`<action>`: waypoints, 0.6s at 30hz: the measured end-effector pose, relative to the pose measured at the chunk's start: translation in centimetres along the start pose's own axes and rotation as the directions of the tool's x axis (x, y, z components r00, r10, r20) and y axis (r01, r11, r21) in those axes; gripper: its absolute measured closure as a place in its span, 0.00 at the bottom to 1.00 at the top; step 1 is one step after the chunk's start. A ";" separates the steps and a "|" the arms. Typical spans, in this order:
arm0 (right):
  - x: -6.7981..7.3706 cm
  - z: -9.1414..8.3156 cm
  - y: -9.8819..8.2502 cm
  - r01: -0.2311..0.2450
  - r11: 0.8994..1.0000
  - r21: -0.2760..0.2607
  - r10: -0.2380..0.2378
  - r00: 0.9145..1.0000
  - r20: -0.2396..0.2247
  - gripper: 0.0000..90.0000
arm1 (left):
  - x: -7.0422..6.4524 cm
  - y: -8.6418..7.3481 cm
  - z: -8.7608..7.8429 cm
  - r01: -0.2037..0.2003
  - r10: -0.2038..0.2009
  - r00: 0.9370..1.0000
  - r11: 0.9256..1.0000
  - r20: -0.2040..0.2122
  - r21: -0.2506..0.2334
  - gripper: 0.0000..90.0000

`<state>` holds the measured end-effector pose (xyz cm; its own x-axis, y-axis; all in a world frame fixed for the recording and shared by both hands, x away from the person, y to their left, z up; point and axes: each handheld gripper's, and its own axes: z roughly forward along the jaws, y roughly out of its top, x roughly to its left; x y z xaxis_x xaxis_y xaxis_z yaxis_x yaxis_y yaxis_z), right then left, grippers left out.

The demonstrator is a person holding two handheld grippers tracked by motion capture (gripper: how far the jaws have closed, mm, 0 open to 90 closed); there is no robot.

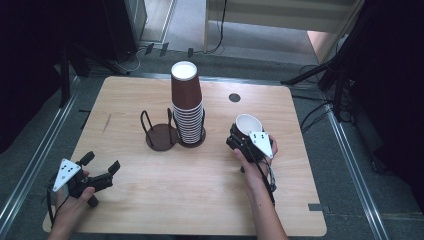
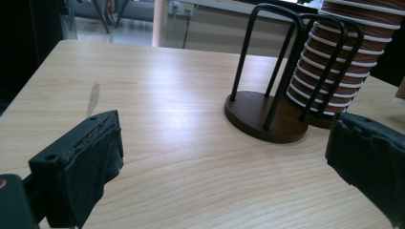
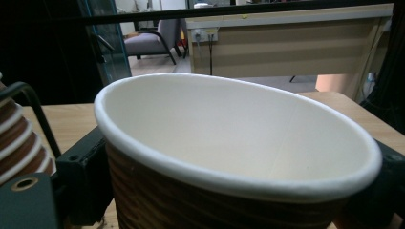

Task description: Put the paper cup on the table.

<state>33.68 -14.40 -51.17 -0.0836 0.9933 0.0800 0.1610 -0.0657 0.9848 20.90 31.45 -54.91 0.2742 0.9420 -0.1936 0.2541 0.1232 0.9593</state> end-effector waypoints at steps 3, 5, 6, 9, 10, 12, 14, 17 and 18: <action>0.0 0.5 -0.1 0.027 1.000 0.002 -0.027 1.000 0.010 0.10 | 0.3 -0.1 -0.4 -0.002 0.002 1.000 1.000 -0.008 0.005 0.00; 0.1 0.8 -0.2 0.057 0.998 0.002 -0.057 0.998 0.019 0.10 | 0.5 -0.1 -0.7 -0.002 0.002 1.000 1.000 -0.011 0.005 0.00; 0.1 0.9 -0.3 0.073 0.997 -0.002 -0.073 0.997 0.022 0.10 | 0.6 -0.1 -0.8 -0.003 0.003 1.000 1.000 -0.016 0.007 0.00; 0.1 1.3 -0.3 0.097 0.995 -0.005 -0.097 0.995 0.024 0.10 | 0.9 -0.1 -1.1 0.003 -0.003 1.000 1.000 -0.022 0.009 0.00; 0.1 1.4 -0.3 0.096 0.995 -0.005 -0.096 0.995 0.024 0.10 | 1.0 -0.1 -1.1 0.004 -0.004 1.000 1.000 -0.023 0.011 0.00; 0.0 1.6 -0.4 0.092 0.996 -0.009 -0.091 0.995 0.035 0.10 | 1.2 -0.1 -1.2 0.009 -0.009 0.999 1.000 -0.034 0.010 0.00; 0.0 1.8 -0.5 0.104 0.994 -0.018 -0.103 0.992 0.069 0.10 | 1.3 -0.1 -1.2 0.012 -0.012 0.999 1.000 -0.037 0.008 0.00; -0.1 2.0 -0.7 0.106 0.994 -0.021 -0.104 0.991 0.082 0.10 | 1.3 -0.1 -1.1 0.006 -0.006 0.999 1.000 -0.041 0.011 0.00; -0.1 2.1 -0.7 0.106 0.994 -0.023 -0.104 0.991 0.084 0.10 | 1.3 -0.2 -1.1 0.003 -0.003 0.999 1.000 -0.041 0.011 0.00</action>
<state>35.60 -14.29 -52.21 -0.0171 0.9992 -0.0360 0.1282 0.0379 0.9910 20.23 32.95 -55.08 0.2349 0.9537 -0.1877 0.2656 0.1228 0.9562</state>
